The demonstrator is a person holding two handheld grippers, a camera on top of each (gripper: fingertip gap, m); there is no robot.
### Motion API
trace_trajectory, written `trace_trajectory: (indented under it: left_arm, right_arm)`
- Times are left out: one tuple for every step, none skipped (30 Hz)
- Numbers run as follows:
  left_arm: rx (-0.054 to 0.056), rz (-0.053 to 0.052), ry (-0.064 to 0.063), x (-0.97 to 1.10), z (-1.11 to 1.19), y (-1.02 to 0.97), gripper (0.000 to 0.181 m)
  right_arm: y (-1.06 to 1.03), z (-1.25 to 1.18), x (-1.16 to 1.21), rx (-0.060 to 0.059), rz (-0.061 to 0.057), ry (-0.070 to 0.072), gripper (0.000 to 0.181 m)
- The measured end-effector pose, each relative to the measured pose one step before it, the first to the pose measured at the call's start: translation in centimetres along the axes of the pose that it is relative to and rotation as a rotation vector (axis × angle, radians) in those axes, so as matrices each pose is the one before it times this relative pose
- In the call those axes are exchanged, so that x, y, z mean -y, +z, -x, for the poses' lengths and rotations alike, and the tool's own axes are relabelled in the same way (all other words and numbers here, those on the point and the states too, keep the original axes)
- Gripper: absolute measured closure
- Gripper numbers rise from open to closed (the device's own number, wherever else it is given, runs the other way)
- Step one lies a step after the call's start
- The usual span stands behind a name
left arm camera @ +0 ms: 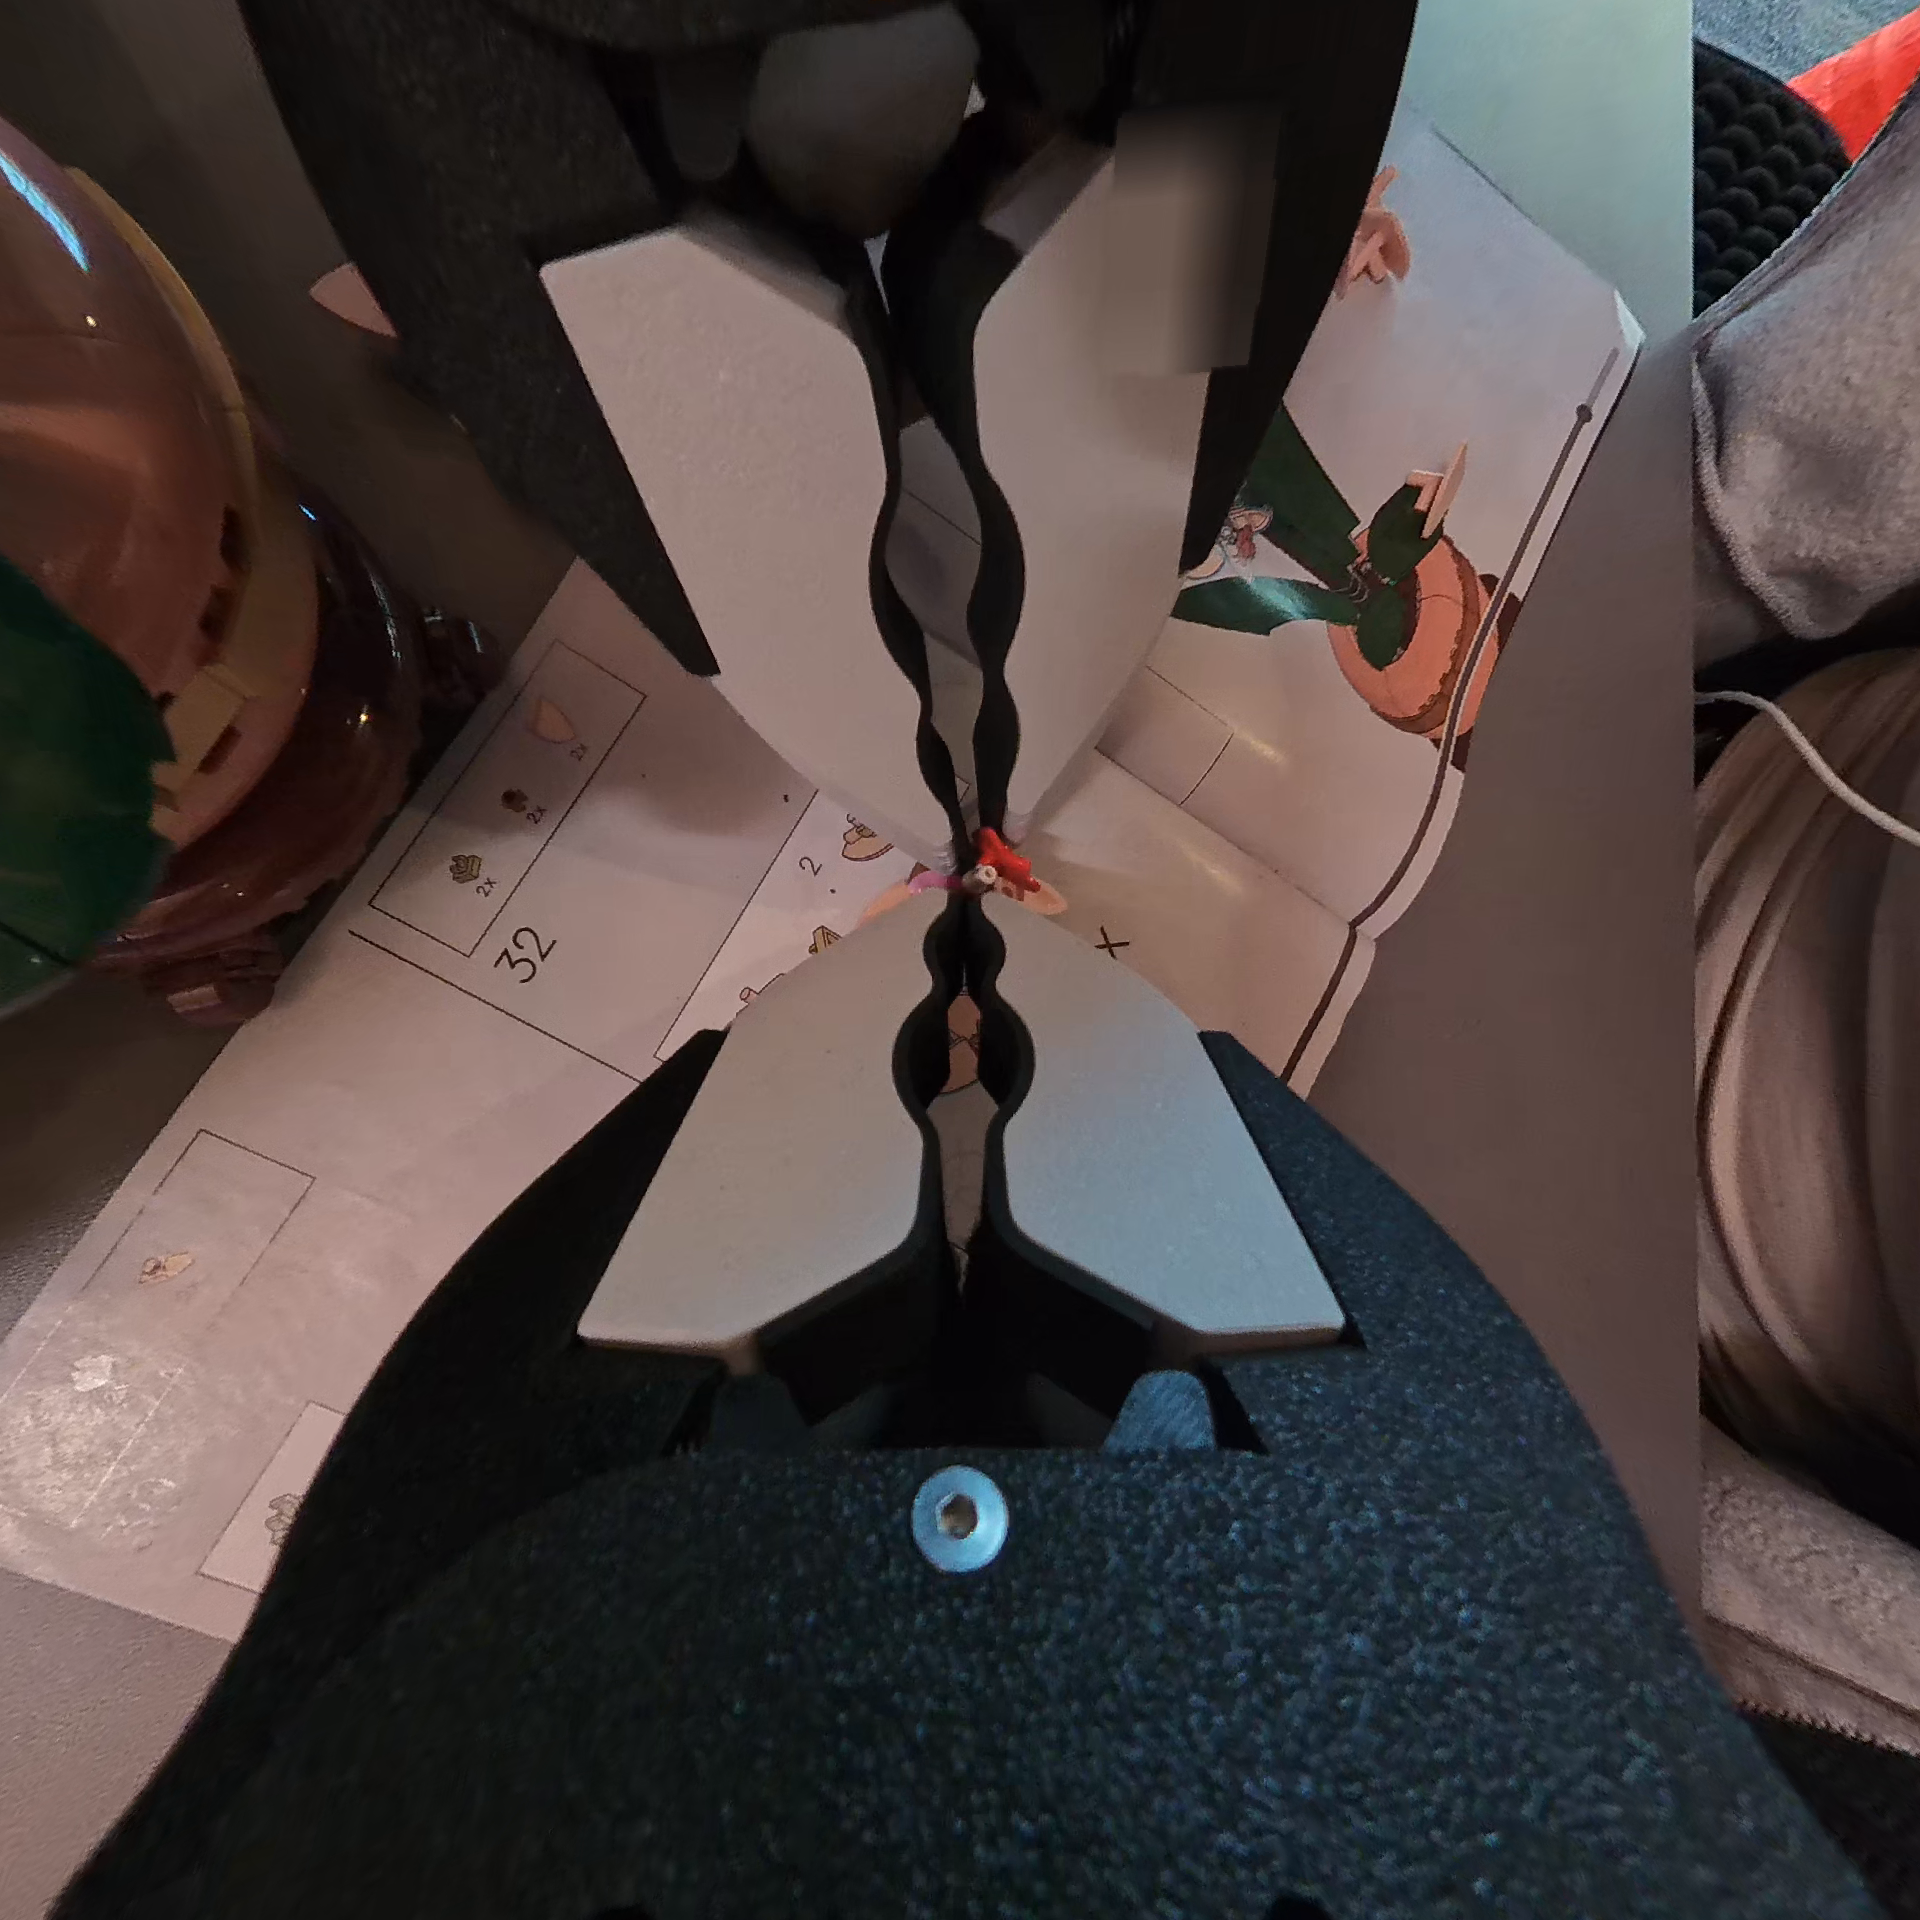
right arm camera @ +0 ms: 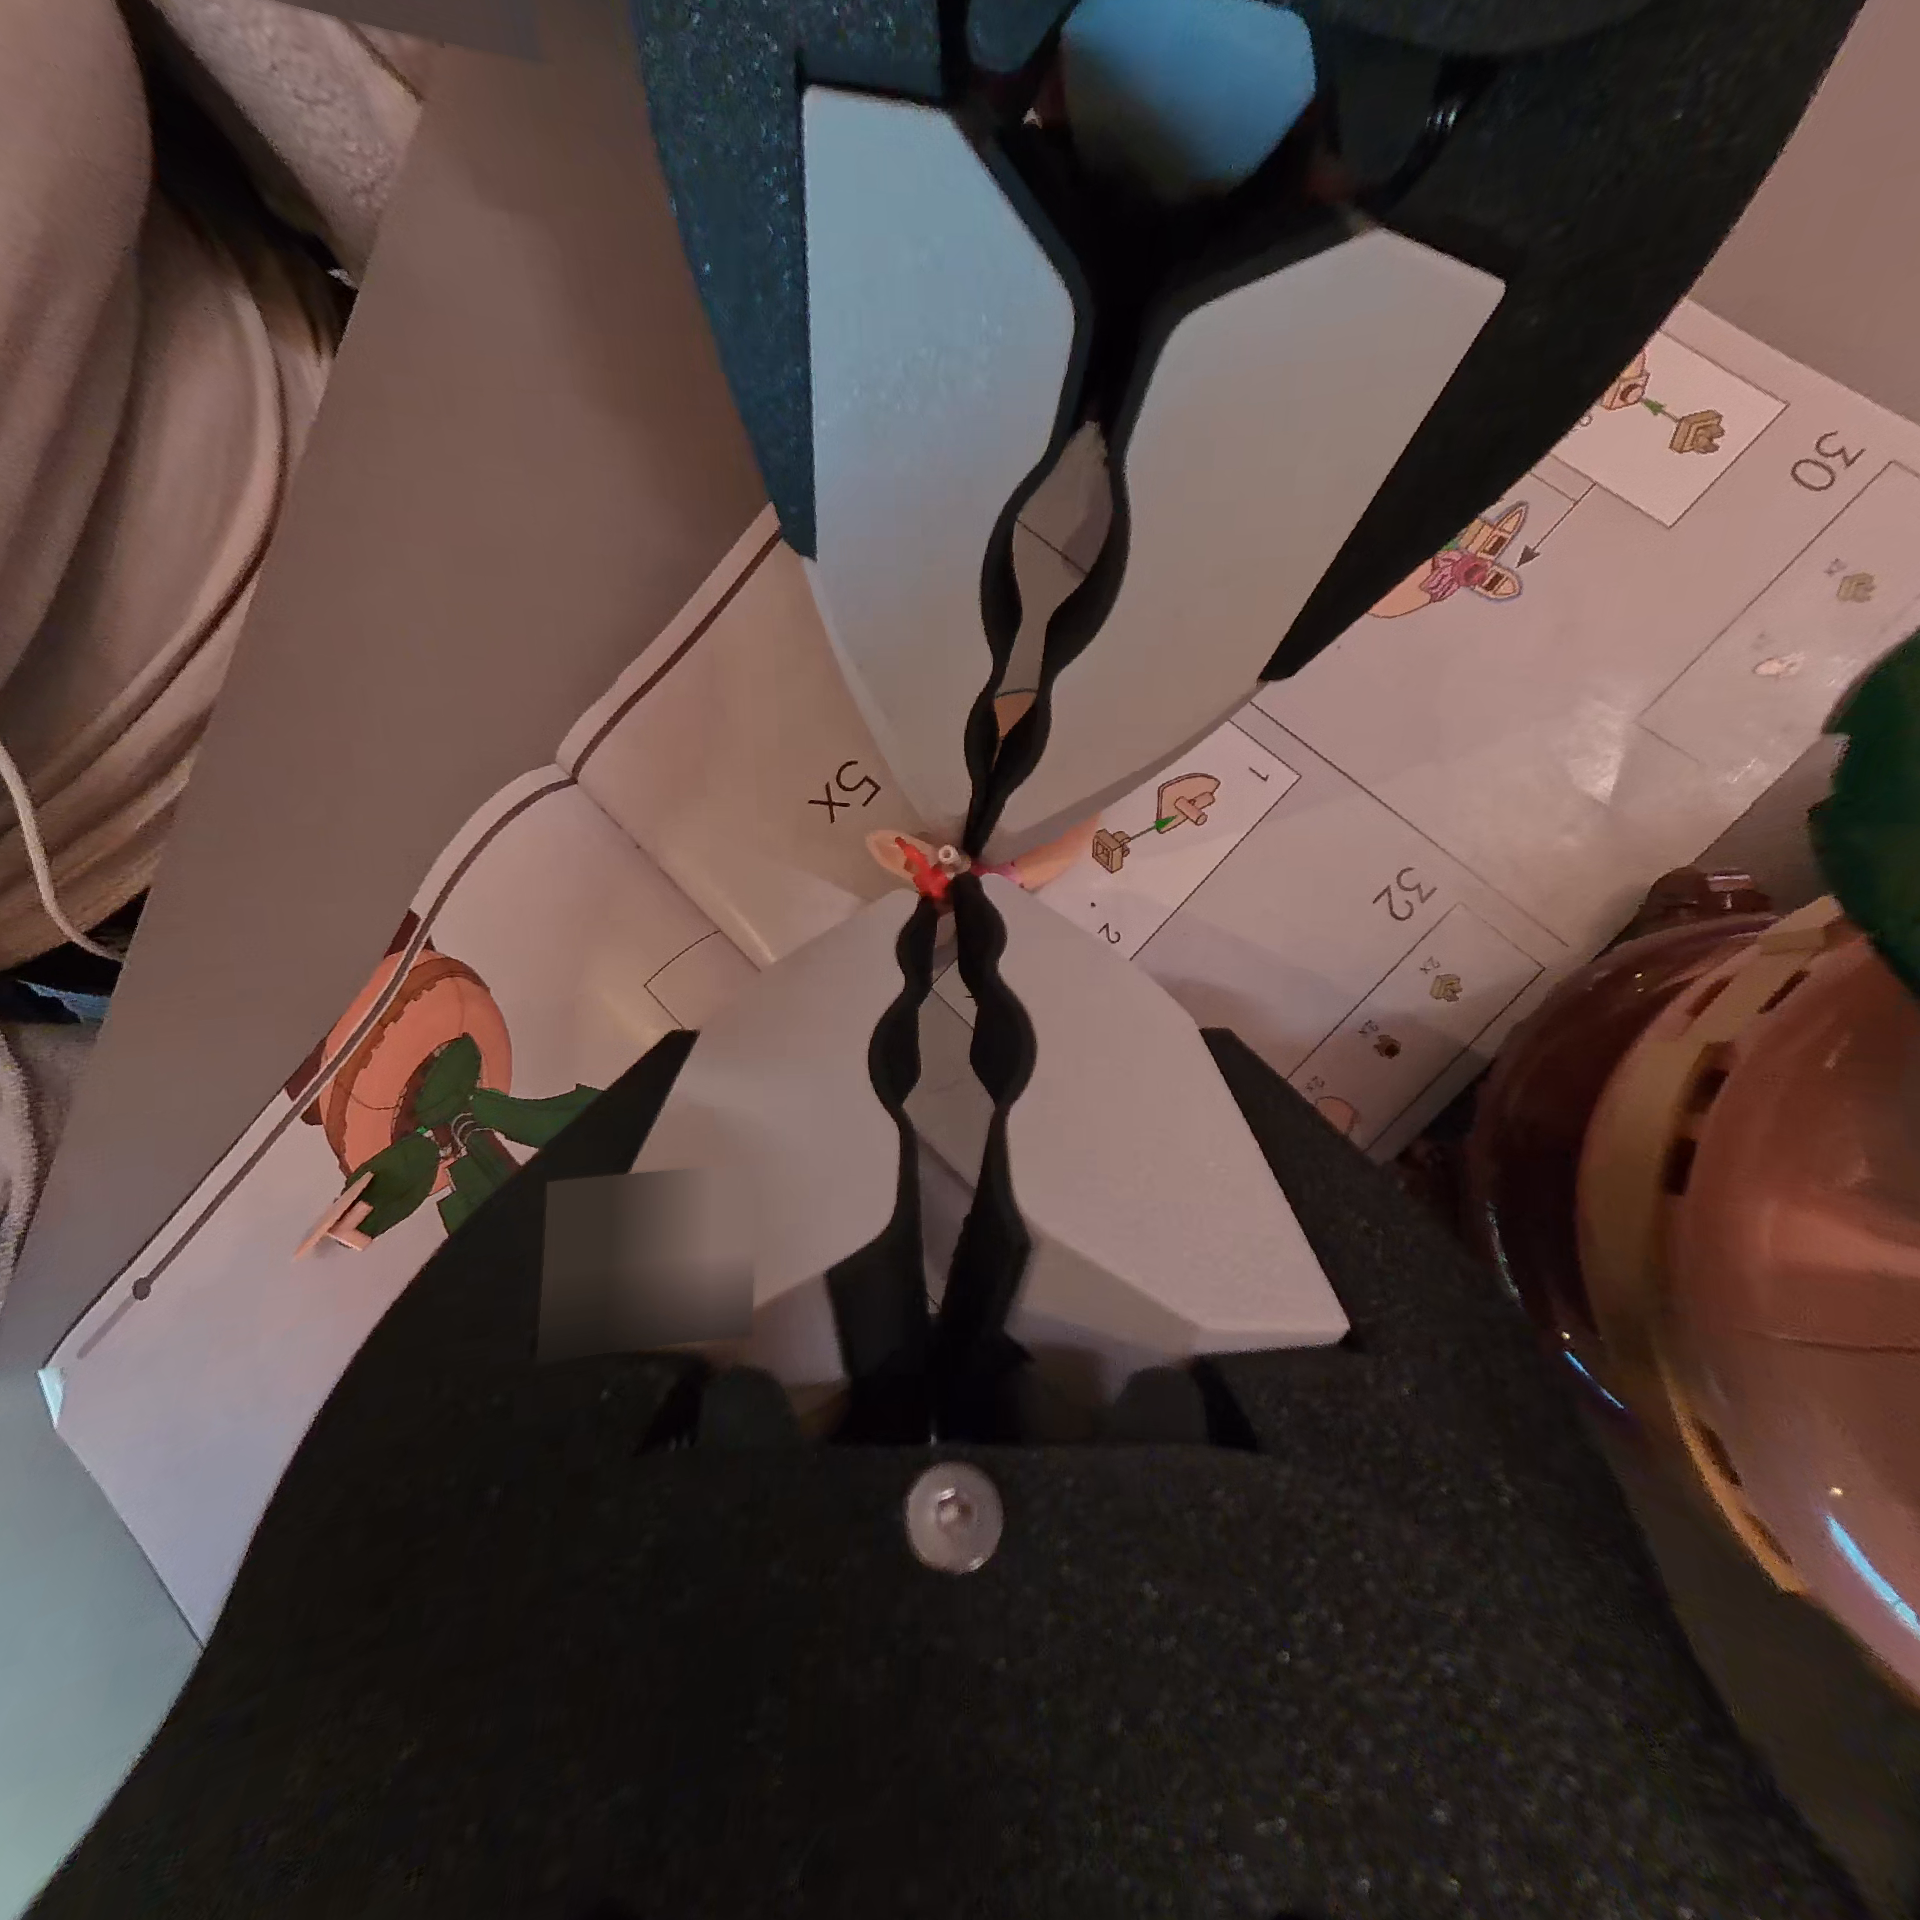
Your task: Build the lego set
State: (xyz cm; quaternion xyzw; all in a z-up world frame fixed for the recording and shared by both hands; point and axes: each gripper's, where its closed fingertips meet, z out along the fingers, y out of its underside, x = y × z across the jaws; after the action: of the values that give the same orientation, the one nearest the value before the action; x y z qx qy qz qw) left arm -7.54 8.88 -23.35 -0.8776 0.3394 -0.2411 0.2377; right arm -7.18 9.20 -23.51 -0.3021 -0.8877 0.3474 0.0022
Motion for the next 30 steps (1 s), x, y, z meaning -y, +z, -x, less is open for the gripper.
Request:
trace_trajectory:
  left_arm:
    - [0.0010,0.0002,0.0036,-0.002,0.004,0.011,0.181]
    - [-0.0034,-0.0009,-0.0033,-0.010,-0.002,-0.006,0.181]
    - [-0.0027,-0.0012,0.0016,0.002,0.006,0.001,0.181]
    - [-0.0038,-0.0020,-0.0028,0.000,-0.001,0.010,0.181]
    - [-0.0003,0.0005,0.0002,-0.006,-0.003,-0.003,0.181]
    - [0.0020,0.0011,0.0052,0.001,0.004,-0.001,0.181]
    - [-0.0019,0.0000,-0.0040,-0.005,0.006,0.002,0.181]
    - [0.0008,-0.0030,0.0042,0.006,-0.005,-0.001,0.181]
    - [-0.0045,-0.0042,-0.0059,0.010,0.007,-0.003,0.181]
    - [0.0027,0.0041,-0.0013,0.000,-0.004,-0.004,0.181]
    - [0.0103,0.0094,0.0154,0.023,0.005,-0.006,0.181]
    - [0.0054,0.0044,0.0050,0.035,-0.004,0.009,0.181]
    - [0.0020,0.0022,-0.0013,-0.019,-0.005,-0.014,0.181]
    - [-0.0014,-0.0047,-0.0005,-0.006,-0.003,-0.009,0.181]
    - [-0.0033,-0.0067,-0.0128,0.009,-0.005,-0.001,0.181]
    - [0.0018,-0.0052,-0.0012,0.007,-0.015,0.001,0.181]
    - [0.0022,-0.0038,-0.0031,-0.009,0.000,-0.002,0.181]
    - [0.0009,-0.0002,-0.0031,-0.020,-0.011,-0.016,0.181]
    - [0.0023,0.0018,0.0030,-0.008,-0.008,-0.007,0.181]
    - [0.0015,0.0023,-0.0002,0.022,0.017,0.010,0.181]
    - [-0.0010,0.0032,-0.0013,0.007,0.008,0.004,0.181]
    - [-0.0030,0.0022,-0.0005,0.000,0.009,0.002,0.181]
    - [-0.0040,-0.0009,-0.0027,0.010,0.002,0.006,0.181]
    - [-0.0046,-0.0029,-0.0032,0.008,-0.004,-0.003,0.181]
    - [-0.0040,-0.0038,-0.0010,-0.002,-0.014,-0.002,0.181]
    - [-0.0042,-0.0034,-0.0022,-0.010,-0.006,-0.014,0.181]
    - [-0.0042,-0.0026,-0.0038,0.003,-0.006,0.007,0.181]
    - [-0.0029,-0.0015,-0.0015,0.008,-0.006,-0.001,0.181]
    - [-0.0015,-0.0014,-0.0008,0.012,0.011,0.005,0.181]
    - [0.0001,-0.0026,-0.0002,0.025,0.013,0.007,0.181]
  right_arm:
    - [0.014,0.001,-0.006,-0.0009,-0.0049,0.0038,0.177]
    - [-0.001,-0.001,0.010,-0.0010,-0.0037,-0.0006,0.177]
    - [-0.003,-0.014,-0.003,0.0002,-0.0020,0.0010,0.177]
    - [0.010,-0.007,-0.003,0.0010,-0.0016,0.0012,0.177]
    - [-0.001,0.000,0.005,0.0006,-0.0035,0.0019,0.177]
    - [0.000,-0.001,0.000,-0.0007,-0.0035,0.0011,0.177]
    - [0.011,-0.014,0.003,-0.0007,0.0001,0.0018,0.177]
    - [-0.008,0.007,0.006,-0.0040,0.0050,-0.0029,0.177]
    - [-0.003,-0.009,0.002,-0.0078,0.0059,-0.0079,0.177]
    - [0.001,-0.003,0.019,-0.0049,0.0010,-0.0034,0.177]
    - [-0.012,-0.004,0.010,-0.0030,-0.0030,-0.0049,0.177]
    - [-0.008,-0.123,0.019,-0.0139,-0.0045,-0.0040,0.173]
    - [0.000,-0.169,0.062,-0.0175,-0.0080,0.0040,0.164]
    - [-0.082,0.109,0.106,0.0037,-0.0126,0.0099,0.162]
    - [-0.195,0.057,0.133,-0.0021,-0.0159,0.0125,0.162]
    - [-0.285,0.035,0.000,-0.0118,-0.0101,0.0072,0.162]
    - [-0.392,-0.038,-0.228,-0.0246,0.0042,0.0057,0.161]
    - [-0.441,-0.134,-0.286,-0.0388,0.0067,0.0116,0.163]
    - [-0.387,-0.084,-0.169,-0.0466,-0.0033,0.0144,0.172]
    - [-0.250,0.079,0.033,-0.0492,-0.0186,0.0165,0.176]
    - [-0.065,0.138,-0.013,-0.0532,-0.0143,0.0284,0.179]
    - [0.078,0.176,-0.099,-0.0506,-0.0059,0.0366,0.180]
    - [0.152,0.154,-0.086,-0.0481,-0.0071,0.0390,0.180]
    - [0.154,0.285,-0.044,-0.0317,-0.0104,0.0306,0.180]
    - [0.154,0.196,-0.014,-0.0260,-0.0115,0.0202,0.180]
    - [0.178,0.329,0.005,-0.0057,-0.0119,0.0099,0.180]
    - [0.220,0.114,-0.078,-0.0093,-0.0034,0.0138,0.180]
    - [0.252,-0.040,-0.171,-0.0096,0.0049,0.0134,0.180]
    - [0.266,0.059,-0.111,0.0027,0.0025,0.0093,0.181]
    - [0.133,0.007,0.130,0.0007,-0.0106,0.0060,0.181]
